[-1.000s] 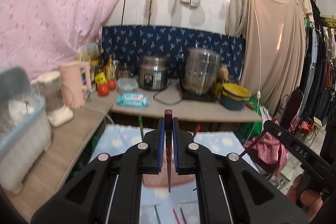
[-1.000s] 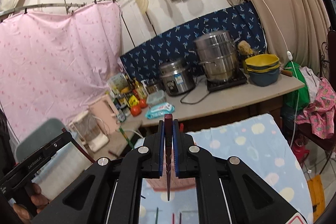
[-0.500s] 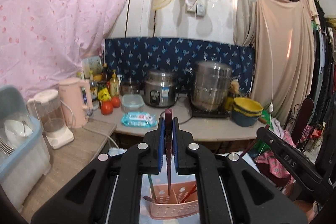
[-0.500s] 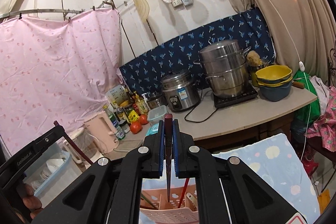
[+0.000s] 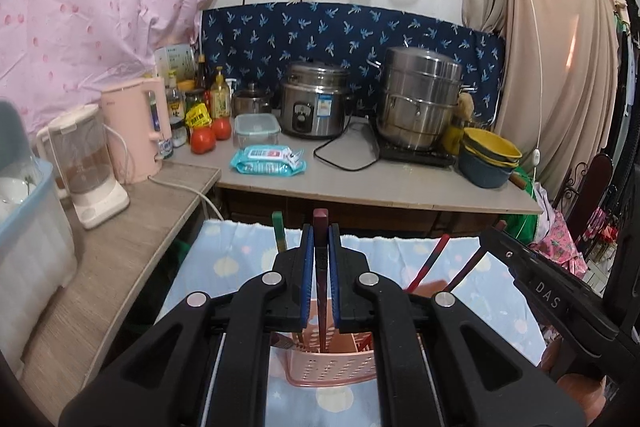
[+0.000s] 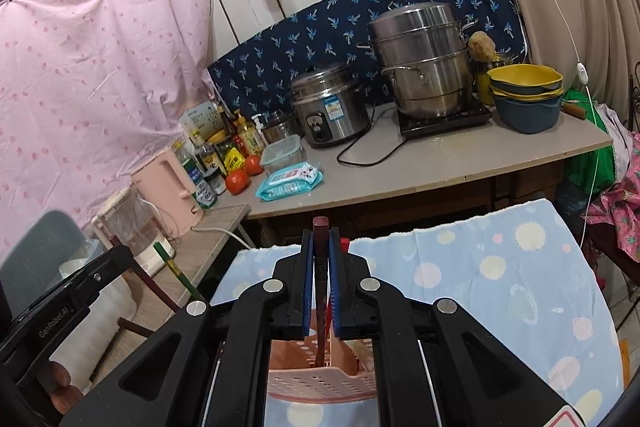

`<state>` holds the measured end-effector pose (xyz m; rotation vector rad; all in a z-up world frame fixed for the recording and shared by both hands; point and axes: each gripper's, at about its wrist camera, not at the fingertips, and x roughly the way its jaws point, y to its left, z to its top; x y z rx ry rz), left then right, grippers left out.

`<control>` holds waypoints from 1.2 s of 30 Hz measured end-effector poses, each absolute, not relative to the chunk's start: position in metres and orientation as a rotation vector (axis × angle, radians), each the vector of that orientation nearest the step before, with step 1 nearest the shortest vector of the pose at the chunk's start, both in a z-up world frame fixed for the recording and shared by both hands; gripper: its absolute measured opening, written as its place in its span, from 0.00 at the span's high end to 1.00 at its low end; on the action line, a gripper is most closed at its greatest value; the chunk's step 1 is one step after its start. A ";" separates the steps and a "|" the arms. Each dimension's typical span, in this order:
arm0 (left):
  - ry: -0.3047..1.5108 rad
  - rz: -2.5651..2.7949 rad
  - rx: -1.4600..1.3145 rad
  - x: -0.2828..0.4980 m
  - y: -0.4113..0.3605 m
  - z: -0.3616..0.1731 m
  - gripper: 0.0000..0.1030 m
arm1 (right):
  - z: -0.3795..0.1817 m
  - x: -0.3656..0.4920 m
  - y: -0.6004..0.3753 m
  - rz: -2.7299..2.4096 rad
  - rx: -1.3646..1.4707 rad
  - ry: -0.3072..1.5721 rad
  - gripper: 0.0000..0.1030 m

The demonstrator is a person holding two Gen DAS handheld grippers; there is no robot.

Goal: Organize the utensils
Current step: 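Lower both chopsticks into the basket and open both tools, then withdraw both tools from the basket back over the utensils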

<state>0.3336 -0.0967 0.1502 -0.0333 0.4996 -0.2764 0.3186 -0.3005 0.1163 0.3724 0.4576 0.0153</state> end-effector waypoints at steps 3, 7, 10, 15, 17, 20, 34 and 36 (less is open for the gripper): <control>0.513 -0.272 -0.030 0.337 -0.097 0.145 0.93 | 0.111 0.321 -0.300 0.010 0.372 0.469 0.93; 0.526 -0.267 -0.027 0.338 -0.097 0.140 0.93 | 0.107 0.323 -0.300 0.010 0.374 0.489 0.93; 0.518 -0.249 -0.021 0.336 -0.097 0.140 0.92 | 0.109 0.321 -0.298 -0.011 0.363 0.476 0.82; 0.516 -0.225 -0.028 0.334 -0.095 0.140 0.66 | 0.115 0.313 -0.296 -0.015 0.356 0.460 0.65; 0.518 -0.219 -0.032 0.332 -0.093 0.141 0.62 | 0.118 0.309 -0.294 -0.020 0.346 0.451 0.60; 0.519 -0.214 -0.037 0.328 -0.091 0.142 0.59 | 0.122 0.300 -0.291 -0.017 0.336 0.438 0.58; 0.516 -0.216 -0.053 0.275 -0.072 0.148 0.53 | 0.131 0.240 -0.275 0.000 0.284 0.436 0.57; 0.525 -0.216 -0.054 0.263 -0.068 0.145 0.53 | 0.128 0.227 -0.271 0.007 0.274 0.445 0.57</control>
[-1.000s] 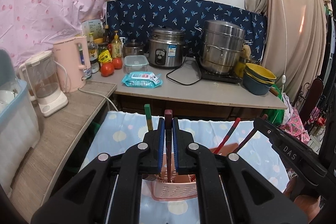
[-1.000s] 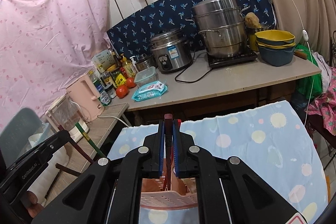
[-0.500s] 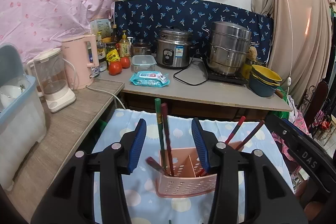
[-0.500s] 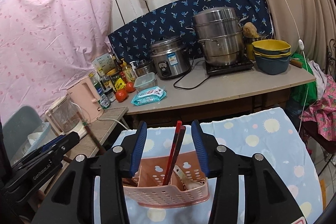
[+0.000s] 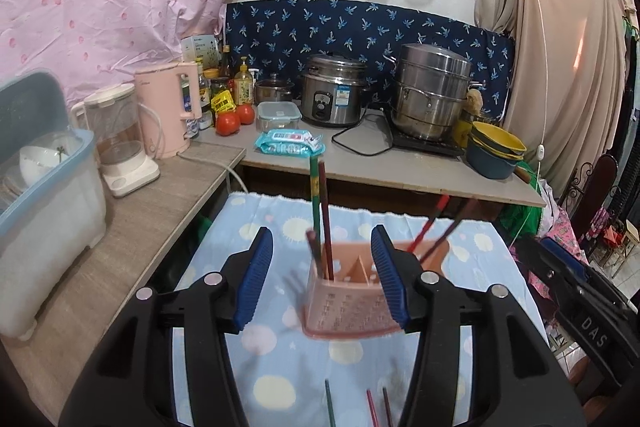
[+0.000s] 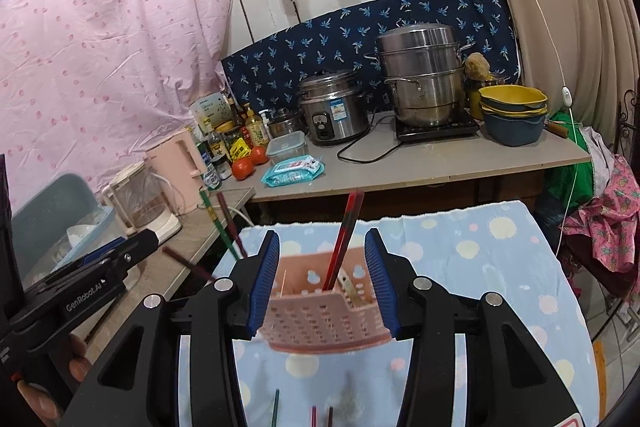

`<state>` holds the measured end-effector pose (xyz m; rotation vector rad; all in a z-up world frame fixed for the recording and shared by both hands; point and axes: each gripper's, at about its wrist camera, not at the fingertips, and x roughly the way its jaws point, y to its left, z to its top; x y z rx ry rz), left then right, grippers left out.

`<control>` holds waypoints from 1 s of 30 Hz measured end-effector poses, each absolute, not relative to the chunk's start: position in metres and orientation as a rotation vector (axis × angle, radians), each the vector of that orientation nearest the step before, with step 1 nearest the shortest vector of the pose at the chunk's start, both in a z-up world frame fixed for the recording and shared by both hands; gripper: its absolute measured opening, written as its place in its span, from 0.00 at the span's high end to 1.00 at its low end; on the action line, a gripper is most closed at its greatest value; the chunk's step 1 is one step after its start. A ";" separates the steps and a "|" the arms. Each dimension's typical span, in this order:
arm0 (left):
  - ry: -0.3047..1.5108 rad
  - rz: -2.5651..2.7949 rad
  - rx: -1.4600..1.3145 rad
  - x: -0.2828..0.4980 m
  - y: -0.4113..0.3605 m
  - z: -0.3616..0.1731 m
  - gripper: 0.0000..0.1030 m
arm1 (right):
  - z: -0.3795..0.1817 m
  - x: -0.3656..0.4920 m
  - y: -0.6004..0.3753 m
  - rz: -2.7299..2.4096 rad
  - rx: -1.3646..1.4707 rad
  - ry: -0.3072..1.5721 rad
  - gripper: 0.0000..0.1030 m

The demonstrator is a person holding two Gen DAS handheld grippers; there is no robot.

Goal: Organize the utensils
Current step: 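Withdraw both tools from the basket back over the utensils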

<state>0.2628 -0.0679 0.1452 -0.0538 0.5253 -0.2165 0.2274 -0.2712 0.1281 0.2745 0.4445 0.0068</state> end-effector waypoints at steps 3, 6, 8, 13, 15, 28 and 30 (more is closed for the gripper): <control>0.542 -0.218 -0.048 0.248 -0.064 0.137 0.50 | 0.119 0.207 -0.267 0.016 0.284 0.468 0.57; 0.573 -0.219 -0.046 0.232 -0.061 0.123 0.49 | 0.104 0.187 -0.263 0.014 0.288 0.500 0.57; 0.599 -0.223 -0.048 0.222 -0.059 0.113 0.49 | 0.094 0.176 -0.261 0.013 0.292 0.523 0.57; 0.667 -0.229 -0.044 0.202 -0.056 0.085 0.49 | 0.066 0.150 -0.254 0.001 0.286 0.593 0.57; 0.691 -0.231 -0.035 0.194 -0.056 0.074 0.49 | 0.054 0.138 -0.250 -0.008 0.267 0.621 0.57; 0.883 -0.208 -0.007 0.146 -0.050 -0.009 0.49 | -0.029 0.083 -0.231 -0.010 0.249 0.836 0.59; 0.907 -0.208 -0.001 0.140 -0.049 -0.018 0.49 | -0.038 0.077 -0.227 -0.007 0.237 0.863 0.62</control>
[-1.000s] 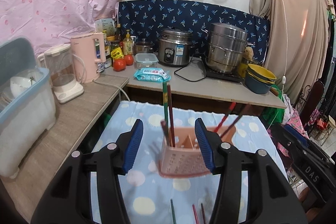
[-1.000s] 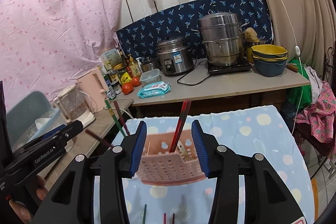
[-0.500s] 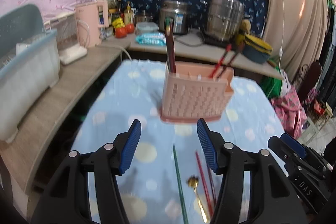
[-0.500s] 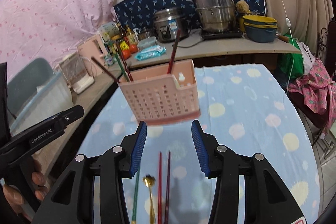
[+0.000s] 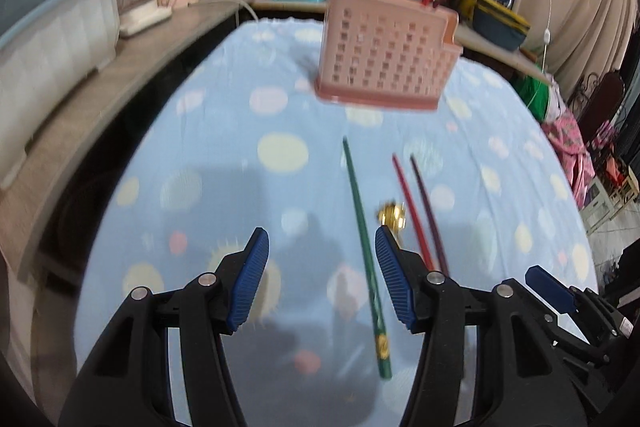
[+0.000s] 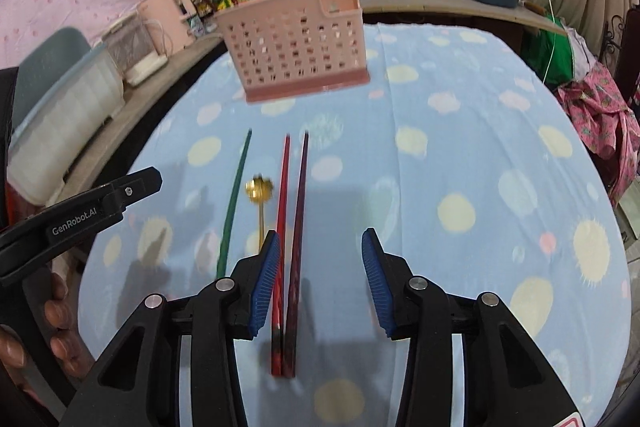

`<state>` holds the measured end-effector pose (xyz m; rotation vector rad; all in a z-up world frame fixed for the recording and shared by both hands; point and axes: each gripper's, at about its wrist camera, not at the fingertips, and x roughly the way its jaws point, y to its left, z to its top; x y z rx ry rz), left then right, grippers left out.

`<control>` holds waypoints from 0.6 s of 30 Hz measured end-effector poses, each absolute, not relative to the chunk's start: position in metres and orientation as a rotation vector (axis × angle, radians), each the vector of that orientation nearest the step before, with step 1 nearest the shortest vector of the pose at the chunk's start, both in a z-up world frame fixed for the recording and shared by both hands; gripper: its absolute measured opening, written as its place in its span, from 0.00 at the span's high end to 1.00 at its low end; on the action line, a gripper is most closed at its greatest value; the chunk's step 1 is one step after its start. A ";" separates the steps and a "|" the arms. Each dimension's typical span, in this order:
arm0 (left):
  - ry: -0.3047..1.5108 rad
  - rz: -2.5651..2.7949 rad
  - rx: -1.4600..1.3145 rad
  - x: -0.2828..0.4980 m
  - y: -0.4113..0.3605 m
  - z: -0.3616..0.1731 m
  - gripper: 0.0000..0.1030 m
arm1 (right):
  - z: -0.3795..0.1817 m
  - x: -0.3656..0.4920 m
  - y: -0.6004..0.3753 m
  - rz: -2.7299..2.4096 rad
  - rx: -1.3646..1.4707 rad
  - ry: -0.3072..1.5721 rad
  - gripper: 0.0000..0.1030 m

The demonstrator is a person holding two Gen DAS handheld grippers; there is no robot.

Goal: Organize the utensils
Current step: 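Withdraw both tools from the basket back over the utensils, then grasp the dark-red chopstick with the right tool while the left tool grasps the green chopstick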

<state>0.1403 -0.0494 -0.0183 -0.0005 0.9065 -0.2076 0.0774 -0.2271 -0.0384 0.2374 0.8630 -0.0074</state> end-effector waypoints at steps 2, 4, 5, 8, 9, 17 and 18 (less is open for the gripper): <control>0.929 -0.208 0.008 0.134 -0.050 -0.027 0.49 | -0.046 0.072 -0.223 -0.005 0.223 0.884 0.67; 0.949 -0.208 0.015 0.128 -0.051 -0.035 0.49 | -0.055 0.066 -0.217 0.004 0.214 0.906 0.69; 0.959 -0.210 0.018 0.125 -0.051 -0.039 0.49 | -0.059 0.064 -0.215 0.010 0.211 0.917 0.71; 0.975 -0.212 0.031 0.118 -0.052 -0.048 0.49 | -0.066 0.059 -0.209 0.021 0.193 0.938 0.76; 0.978 -0.212 0.032 0.116 -0.052 -0.050 0.49 | -0.069 0.058 -0.207 0.023 0.183 0.944 0.77; 0.994 -0.217 0.035 0.110 -0.052 -0.056 0.49 | -0.080 0.052 -0.201 0.040 0.173 0.977 0.84; 0.995 -0.219 0.036 0.110 -0.053 -0.055 0.49 | -0.079 0.051 -0.200 0.043 0.170 0.977 0.84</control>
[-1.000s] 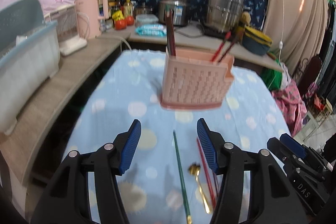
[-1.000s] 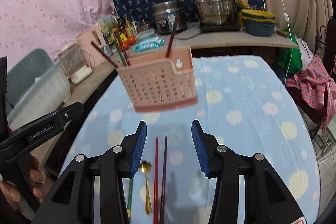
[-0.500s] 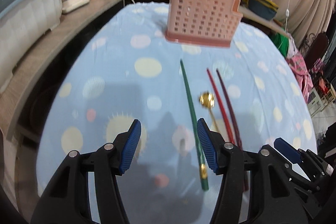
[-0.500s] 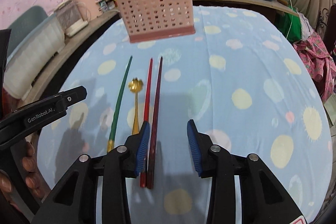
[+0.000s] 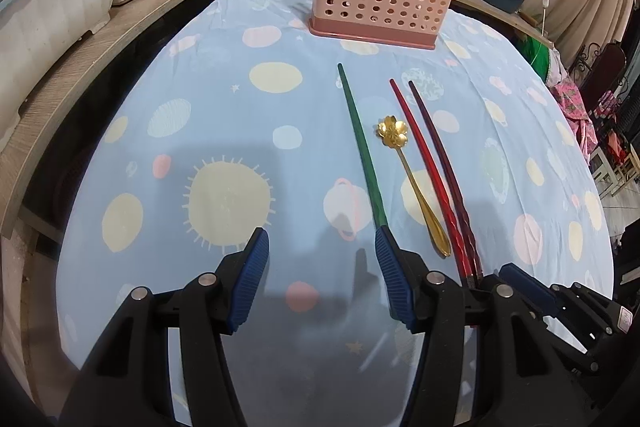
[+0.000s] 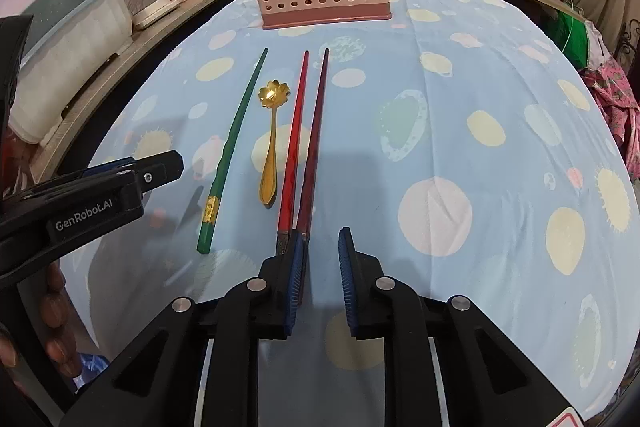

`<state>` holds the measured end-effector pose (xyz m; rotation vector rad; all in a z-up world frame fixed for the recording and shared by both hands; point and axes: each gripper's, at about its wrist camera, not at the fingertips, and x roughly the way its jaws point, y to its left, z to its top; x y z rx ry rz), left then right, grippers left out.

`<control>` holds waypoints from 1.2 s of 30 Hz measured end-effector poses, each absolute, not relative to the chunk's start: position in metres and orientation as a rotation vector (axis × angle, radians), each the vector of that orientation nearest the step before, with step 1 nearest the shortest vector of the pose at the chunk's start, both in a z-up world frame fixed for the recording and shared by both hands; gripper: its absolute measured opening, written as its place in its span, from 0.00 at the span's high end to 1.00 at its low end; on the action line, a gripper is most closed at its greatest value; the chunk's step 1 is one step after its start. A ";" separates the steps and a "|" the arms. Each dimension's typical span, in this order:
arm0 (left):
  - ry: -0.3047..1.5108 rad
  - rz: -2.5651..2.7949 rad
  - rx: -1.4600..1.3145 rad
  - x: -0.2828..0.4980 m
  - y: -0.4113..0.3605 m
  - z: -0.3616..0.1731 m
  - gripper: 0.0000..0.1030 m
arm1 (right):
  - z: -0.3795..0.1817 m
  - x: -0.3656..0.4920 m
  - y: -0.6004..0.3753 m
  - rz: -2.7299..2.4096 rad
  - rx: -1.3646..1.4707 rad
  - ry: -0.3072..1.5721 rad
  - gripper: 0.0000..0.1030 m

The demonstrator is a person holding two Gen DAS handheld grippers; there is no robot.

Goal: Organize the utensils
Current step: 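Grasp the dark-red chopstick with the right tool while the left tool grasps the green chopstick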

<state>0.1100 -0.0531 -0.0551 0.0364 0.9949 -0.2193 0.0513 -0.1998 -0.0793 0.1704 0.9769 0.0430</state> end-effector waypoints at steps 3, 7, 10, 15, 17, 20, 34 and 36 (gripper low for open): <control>0.998 -0.228 0.043 0.109 -0.056 -0.056 0.49 | -0.079 0.051 -0.198 0.049 0.165 0.979 0.85; 1.008 -0.242 0.055 0.106 -0.060 -0.061 0.49 | -0.080 0.051 -0.198 0.052 0.167 0.980 0.85; 1.016 -0.252 0.061 0.104 -0.063 -0.064 0.49 | -0.081 0.051 -0.197 0.053 0.165 0.980 0.85; 1.026 -0.260 0.070 0.102 -0.067 -0.068 0.49 | -0.087 0.052 -0.196 0.054 0.167 1.000 0.92; 1.031 -0.263 0.073 0.101 -0.068 -0.071 0.49 | -0.087 0.051 -0.197 0.053 0.172 0.997 0.93; 1.038 -0.272 0.074 0.099 -0.069 -0.074 0.49 | -0.087 0.050 -0.199 0.050 0.178 0.996 0.93; 1.055 -0.292 0.080 0.096 -0.073 -0.080 0.57 | -0.088 0.047 -0.203 0.042 0.190 0.992 0.93; 1.053 -0.294 0.083 0.095 -0.073 -0.080 0.63 | -0.088 0.047 -0.203 0.042 0.189 0.992 0.93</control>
